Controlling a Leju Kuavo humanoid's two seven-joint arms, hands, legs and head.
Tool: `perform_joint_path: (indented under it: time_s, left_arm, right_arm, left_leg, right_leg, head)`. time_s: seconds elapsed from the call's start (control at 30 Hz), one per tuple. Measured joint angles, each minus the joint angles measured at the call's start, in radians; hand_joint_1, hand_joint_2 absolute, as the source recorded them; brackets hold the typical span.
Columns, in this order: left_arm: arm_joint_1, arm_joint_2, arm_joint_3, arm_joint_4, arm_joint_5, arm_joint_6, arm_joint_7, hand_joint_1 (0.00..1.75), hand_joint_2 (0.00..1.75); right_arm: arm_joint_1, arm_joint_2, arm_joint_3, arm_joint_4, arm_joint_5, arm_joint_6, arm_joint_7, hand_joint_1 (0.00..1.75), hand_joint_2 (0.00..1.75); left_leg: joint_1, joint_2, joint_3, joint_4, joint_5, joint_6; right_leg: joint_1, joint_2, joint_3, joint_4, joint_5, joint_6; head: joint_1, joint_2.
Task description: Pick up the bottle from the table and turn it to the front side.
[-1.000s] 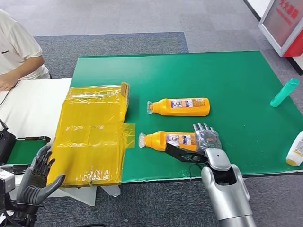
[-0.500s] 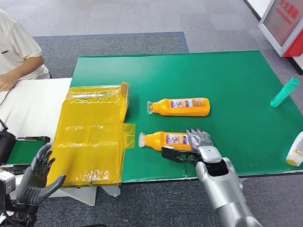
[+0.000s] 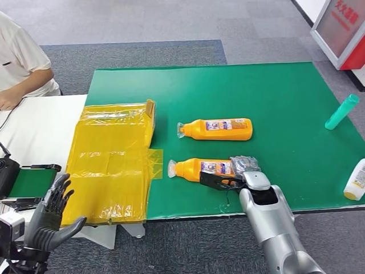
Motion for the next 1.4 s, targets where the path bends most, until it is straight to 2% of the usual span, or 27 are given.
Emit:
perform_joint_path:
  time_s: [0.23, 0.37, 0.47, 0.57, 0.63, 0.77, 0.9, 1.03, 1.17, 1.4]
  left_arm:
    - [0.006, 0.004, -0.009, -0.003, -0.033, 0.01, -0.003, 0.0, 1.75]
    - [0.007, 0.009, -0.017, -0.006, -0.039, 0.012, -0.01, 0.0, 1.75]
    - [0.005, 0.018, -0.024, -0.006, -0.028, 0.017, -0.024, 0.0, 1.75]
    - [-0.004, 0.025, -0.031, -0.006, -0.003, 0.042, -0.059, 0.0, 1.75]
    - [-0.016, 0.026, -0.034, -0.008, 0.012, 0.064, -0.081, 0.0, 1.75]
    - [-0.046, 0.018, -0.049, -0.024, 0.025, 0.099, -0.083, 0.0, 1.75]
    - [-0.082, 0.005, -0.064, -0.039, 0.031, 0.135, -0.065, 0.0, 1.75]
    - [-0.127, -0.008, -0.092, -0.043, 0.087, 0.155, -0.02, 0.0, 1.75]
    - [-0.176, -0.009, -0.145, -0.038, 0.202, 0.138, 0.027, 0.0, 1.75]
    - [-0.261, 0.002, -0.302, 0.011, 0.348, 0.097, 0.05, 0.0, 1.75]
  right_arm:
    - [0.003, 0.0, -0.002, -0.001, -0.002, -0.034, -0.029, 1.75, 1.75]
    - [0.021, 0.001, -0.003, -0.021, -0.051, -0.039, -0.093, 1.75, 1.75]
    - [0.048, 0.004, -0.012, -0.05, -0.213, -0.04, -0.181, 1.75, 1.75]
    - [0.104, 0.01, -0.024, -0.124, -0.519, -0.043, -0.257, 1.75, 1.75]
    - [0.141, 0.014, -0.025, -0.191, -0.685, -0.058, -0.262, 1.75, 1.75]
    - [0.204, 0.027, -0.024, -0.32, -0.837, -0.073, -0.243, 1.75, 1.75]
    - [0.257, 0.038, -0.003, -0.43, -0.972, -0.089, -0.266, 1.75, 1.75]
    - [0.3, 0.042, 0.046, -0.508, -1.031, -0.1, -0.299, 1.75, 1.75]
    - [0.319, 0.043, 0.116, -0.542, -1.036, -0.116, -0.323, 1.75, 1.75]
    - [0.305, 0.043, 0.215, -0.522, -0.981, -0.162, -0.334, 1.75, 1.75]
  left_leg:
    - [0.0, 0.0, 0.0, 0.0, 0.0, 0.0]
    - [0.0, 0.0, 0.0, 0.0, 0.0, 0.0]
    - [0.0, 0.0, -0.001, 0.0, 0.0, 0.0]
    - [0.0, 0.0, -0.002, 0.0, 0.0, 0.0]
    - [0.0, 0.0, -0.002, 0.0, 0.0, 0.0]
    - [0.0, 0.0, -0.003, 0.0, 0.0, 0.0]
    - [0.0, 0.0, -0.003, 0.0, 0.0, 0.0]
    - [0.0, 0.0, -0.003, 0.0, 0.0, 0.0]
    - [0.0, 0.0, -0.003, 0.0, 0.0, 0.0]
    - [0.0, 0.0, -0.003, 0.0, 0.001, 0.0]
  right_leg:
    - [0.0, 0.0, 0.0, 0.0, 0.001, 0.0]
    - [0.0, 0.0, -0.001, 0.0, 0.0, 0.0]
    - [0.0, 0.0, -0.001, 0.0, 0.0, 0.0]
    - [0.0, 0.0, -0.002, 0.0, 0.0, 0.0]
    - [0.0, 0.0, -0.002, 0.0, 0.0, 0.0]
    - [0.0, 0.0, -0.003, 0.0, 0.0, 0.0]
    - [0.0, 0.0, -0.003, 0.0, 0.0, 0.0]
    - [0.0, 0.0, -0.003, 0.0, 0.0, 0.0]
    - [0.0, 0.0, -0.003, 0.0, 0.0, 0.0]
    - [0.0, 0.0, -0.003, 0.0, 0.001, 0.001]
  head:
    - [0.0, 0.0]
    - [0.0, 0.0]
    - [0.0, 0.0]
    - [0.0, 0.0]
    - [0.0, 0.0]
    - [0.0, 0.0]
    - [0.0, 0.0]
    - [0.0, 0.0]
    - [0.0, 0.0]
    - [0.0, 0.0]
